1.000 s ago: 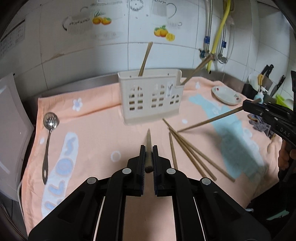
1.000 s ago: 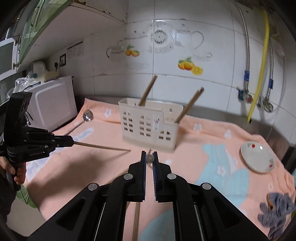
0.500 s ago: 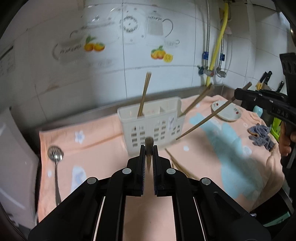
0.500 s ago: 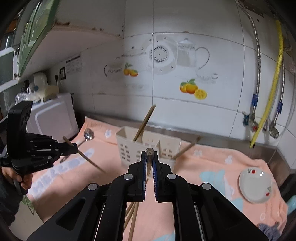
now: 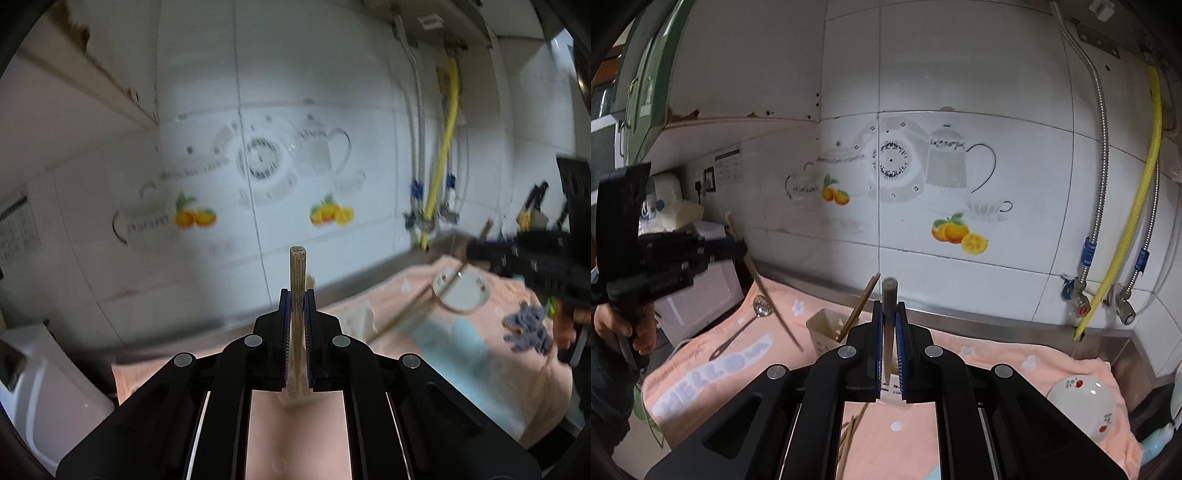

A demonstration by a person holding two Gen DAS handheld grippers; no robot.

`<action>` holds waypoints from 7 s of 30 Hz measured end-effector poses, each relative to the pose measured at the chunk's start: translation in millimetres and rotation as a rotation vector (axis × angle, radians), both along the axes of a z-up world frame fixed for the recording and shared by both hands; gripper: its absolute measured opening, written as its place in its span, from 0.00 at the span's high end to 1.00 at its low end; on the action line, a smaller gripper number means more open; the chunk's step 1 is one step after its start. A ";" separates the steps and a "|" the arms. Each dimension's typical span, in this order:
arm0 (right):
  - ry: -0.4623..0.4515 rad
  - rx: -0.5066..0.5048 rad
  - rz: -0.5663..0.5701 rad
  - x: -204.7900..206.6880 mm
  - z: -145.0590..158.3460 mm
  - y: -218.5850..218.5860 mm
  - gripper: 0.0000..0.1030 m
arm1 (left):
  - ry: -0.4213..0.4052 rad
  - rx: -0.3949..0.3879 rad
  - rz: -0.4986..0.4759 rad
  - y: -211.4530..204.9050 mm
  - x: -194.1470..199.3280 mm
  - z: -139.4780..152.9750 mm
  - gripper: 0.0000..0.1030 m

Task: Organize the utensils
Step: 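Lift both held chopsticks and lower them into the cream holder, then open both tools to release the chopsticks and pull back, then lower the right tool onto a chopstick and close while the left tool grasps another, then raise both held chopsticks and lower them into the holder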

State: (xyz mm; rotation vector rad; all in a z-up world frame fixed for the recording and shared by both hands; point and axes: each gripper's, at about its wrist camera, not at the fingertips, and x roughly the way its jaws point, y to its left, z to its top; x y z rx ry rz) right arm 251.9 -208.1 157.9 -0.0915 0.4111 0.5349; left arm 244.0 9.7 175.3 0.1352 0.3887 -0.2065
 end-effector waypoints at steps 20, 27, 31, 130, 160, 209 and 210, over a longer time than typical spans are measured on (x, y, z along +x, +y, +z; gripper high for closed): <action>0.021 0.018 -0.066 62.5 -25.1 20.6 0.94 | 0.132 -0.019 0.085 14.2 89.1 -51.2 0.94; 0.101 -0.007 -0.057 76.0 -56.4 28.4 0.94 | 0.165 -0.020 0.084 14.8 91.9 -67.8 0.92; 0.118 0.005 -0.058 78.7 -61.9 27.2 0.93 | 0.170 -0.026 0.087 16.4 91.0 -70.8 0.89; 0.364 -0.157 -0.084 -116.6 -259.4 25.2 0.93 | 0.419 -0.048 0.124 9.5 -91.7 -240.0 0.05; 0.209 -0.084 -0.096 -123.0 -203.4 13.3 0.93 | 0.575 -0.098 -0.052 -33.4 -89.3 -286.9 0.73; 0.064 -0.031 0.020 -35.1 -45.7 16.5 0.93 | 0.237 -0.078 -0.056 1.2 -32.6 -124.3 0.95; 0.055 -0.037 0.019 -33.8 -39.1 15.5 0.93 | 0.226 -0.074 -0.060 0.4 -30.0 -116.9 0.95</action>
